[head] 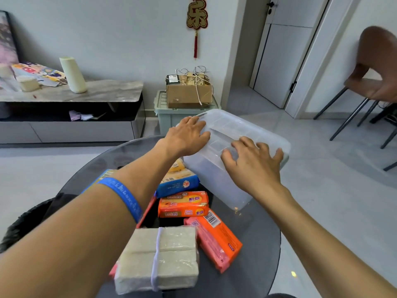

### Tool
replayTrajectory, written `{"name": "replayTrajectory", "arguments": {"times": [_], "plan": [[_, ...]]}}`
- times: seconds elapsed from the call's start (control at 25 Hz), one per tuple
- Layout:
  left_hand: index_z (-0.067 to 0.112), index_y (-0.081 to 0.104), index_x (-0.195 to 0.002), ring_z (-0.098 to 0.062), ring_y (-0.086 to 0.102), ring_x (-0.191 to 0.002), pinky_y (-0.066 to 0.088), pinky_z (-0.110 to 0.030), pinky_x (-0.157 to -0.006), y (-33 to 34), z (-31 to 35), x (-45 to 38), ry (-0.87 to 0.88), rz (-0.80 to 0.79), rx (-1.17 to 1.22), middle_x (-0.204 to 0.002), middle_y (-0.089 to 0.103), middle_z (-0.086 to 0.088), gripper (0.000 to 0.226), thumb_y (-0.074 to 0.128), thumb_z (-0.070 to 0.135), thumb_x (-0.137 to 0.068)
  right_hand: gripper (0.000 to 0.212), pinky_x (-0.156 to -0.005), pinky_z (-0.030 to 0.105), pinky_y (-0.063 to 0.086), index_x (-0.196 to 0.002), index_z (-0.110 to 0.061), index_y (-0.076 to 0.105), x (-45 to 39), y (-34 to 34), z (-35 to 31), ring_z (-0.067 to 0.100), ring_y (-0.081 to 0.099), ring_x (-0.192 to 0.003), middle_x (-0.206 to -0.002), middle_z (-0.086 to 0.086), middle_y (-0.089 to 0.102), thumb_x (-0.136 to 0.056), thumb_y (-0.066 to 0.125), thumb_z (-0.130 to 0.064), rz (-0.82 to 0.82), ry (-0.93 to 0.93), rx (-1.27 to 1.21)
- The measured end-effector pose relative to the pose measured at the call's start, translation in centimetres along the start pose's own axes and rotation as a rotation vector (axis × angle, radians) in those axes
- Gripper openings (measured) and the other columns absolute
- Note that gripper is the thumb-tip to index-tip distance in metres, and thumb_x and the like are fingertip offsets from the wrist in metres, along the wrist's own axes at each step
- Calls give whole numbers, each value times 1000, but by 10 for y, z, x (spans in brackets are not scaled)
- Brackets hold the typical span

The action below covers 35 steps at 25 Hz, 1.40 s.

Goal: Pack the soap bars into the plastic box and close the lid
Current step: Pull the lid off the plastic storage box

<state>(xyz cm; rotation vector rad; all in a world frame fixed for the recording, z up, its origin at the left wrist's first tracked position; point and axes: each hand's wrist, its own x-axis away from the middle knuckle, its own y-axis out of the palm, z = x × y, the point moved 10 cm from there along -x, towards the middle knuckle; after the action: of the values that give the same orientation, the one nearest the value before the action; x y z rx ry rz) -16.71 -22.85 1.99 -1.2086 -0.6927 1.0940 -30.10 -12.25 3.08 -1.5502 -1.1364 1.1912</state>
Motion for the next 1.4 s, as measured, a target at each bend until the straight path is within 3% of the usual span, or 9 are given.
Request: {"name": "replayTrajectory", "arguments": {"times": [0.16, 0.32, 0.64, 1.0, 1.08, 1.16, 1.2, 1.28, 1.4], "plan": [[21, 41, -143, -25, 15, -146, 25, -54, -111, -6, 1, 1, -13, 2, -19, -159, 24, -6, 54, 30, 47, -97, 59, -106, 68, 15, -127, -25, 52, -1, 2, 4, 34, 35, -132, -139, 0, 45, -90, 17, -55, -26, 41, 51], [39, 33, -147, -38, 29, -136, 33, -56, -105, -2, -18, 2, -120, -14, 16, -146, 35, -16, 60, 32, 62, -91, 63, -103, 71, 14, -131, -28, 47, 0, 3, 7, 38, 31, -134, -149, 4, 33, -89, 14, -60, -41, 80, 87], [40, 30, -149, -37, 34, -132, 35, -56, -103, -3, -18, 7, -122, -18, 6, -143, 36, -18, 61, 30, 64, -92, 80, -113, 66, 13, -152, -31, 7, 9, 3, 16, 54, 19, -140, -163, 16, -5, -86, 13, -75, -65, 132, 119], [41, 30, -148, -38, 34, -132, 36, -58, -101, -3, -15, 9, -146, -2, -19, -144, 36, -16, 62, 29, 67, -91, 92, -106, 64, 34, -152, -31, 2, 21, -3, 25, 55, 29, -136, -159, 27, 12, -78, 7, -84, -69, 198, 172], [41, 30, -148, -38, 34, -132, 36, -58, -101, -3, -15, 12, -156, 4, -20, -145, 36, -16, 62, 29, 67, -91, 89, -109, 64, 29, -152, -31, 8, 22, -2, 26, 53, 32, -135, -155, 24, 27, -79, 5, -82, -78, 184, 213], [40, 30, -148, -39, 33, -132, 34, -58, -102, -4, -14, 12, -172, -2, -9, -147, 33, -17, 63, 28, 66, -91, 82, -113, 63, 11, -150, -30, 23, 23, -5, 25, 49, 31, -137, -152, 15, 37, -85, 5, -77, -30, 132, 240], [39, 30, -149, -40, 31, -134, 33, -58, -103, -4, -14, 13, -174, -16, 23, -149, 31, -17, 64, 28, 67, -91, 77, -113, 62, 9, -144, -27, 36, 24, -9, 19, 46, 33, -137, -148, 12, 44, -88, 8, -73, 28, 57, 225], [35, 32, -148, -40, 27, -138, 30, -59, -107, -5, -17, 19, -165, -11, 190, -154, 26, -15, 67, 28, 69, -90, 60, -107, 55, 30, -123, -19, 56, 32, -12, 1, 37, 48, -127, -128, 9, 59, -94, 24, -61, 124, -189, 176], [25, 42, -142, -31, 38, -132, 39, -54, -104, -24, -27, 44, -132, 215, 355, -150, 36, -10, 60, 37, 59, -93, 35, -83, 39, 50, -104, -14, 57, 45, -12, -10, 28, 64, -96, -105, 6, 65, -87, 61, -44, 186, -377, 96]]}}
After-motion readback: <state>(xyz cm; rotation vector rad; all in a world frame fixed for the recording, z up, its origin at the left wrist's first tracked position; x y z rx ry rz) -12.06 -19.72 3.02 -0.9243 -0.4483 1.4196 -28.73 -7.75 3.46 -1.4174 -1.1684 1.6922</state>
